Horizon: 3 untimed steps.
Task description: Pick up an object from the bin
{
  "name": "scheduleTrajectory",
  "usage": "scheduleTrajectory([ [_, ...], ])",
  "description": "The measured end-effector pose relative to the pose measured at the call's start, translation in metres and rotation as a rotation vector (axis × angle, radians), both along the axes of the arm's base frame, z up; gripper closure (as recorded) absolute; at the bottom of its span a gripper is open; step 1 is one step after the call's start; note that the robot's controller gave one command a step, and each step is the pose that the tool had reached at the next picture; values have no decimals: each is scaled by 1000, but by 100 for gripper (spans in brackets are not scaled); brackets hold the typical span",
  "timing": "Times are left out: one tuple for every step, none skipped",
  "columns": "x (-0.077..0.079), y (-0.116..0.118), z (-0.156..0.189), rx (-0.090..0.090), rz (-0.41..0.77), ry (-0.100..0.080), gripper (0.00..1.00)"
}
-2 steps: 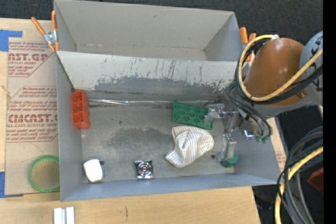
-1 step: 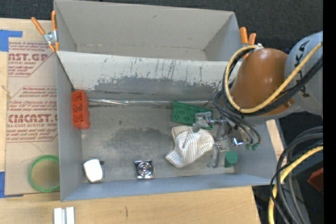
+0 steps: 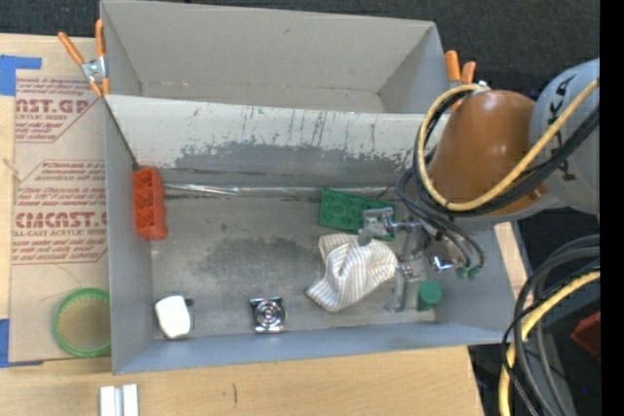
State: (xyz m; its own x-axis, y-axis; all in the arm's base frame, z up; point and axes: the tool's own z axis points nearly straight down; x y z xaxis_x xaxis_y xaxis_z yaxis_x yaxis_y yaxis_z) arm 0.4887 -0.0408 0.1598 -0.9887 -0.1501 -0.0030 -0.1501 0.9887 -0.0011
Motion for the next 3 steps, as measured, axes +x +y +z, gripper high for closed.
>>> scheduleTrajectory([
  [6,-2,-56,1,-13,-5,0],
  [0,-6,-90,1,-97,-2,100],
  [0,-6,-90,1,-97,-2,100],
])
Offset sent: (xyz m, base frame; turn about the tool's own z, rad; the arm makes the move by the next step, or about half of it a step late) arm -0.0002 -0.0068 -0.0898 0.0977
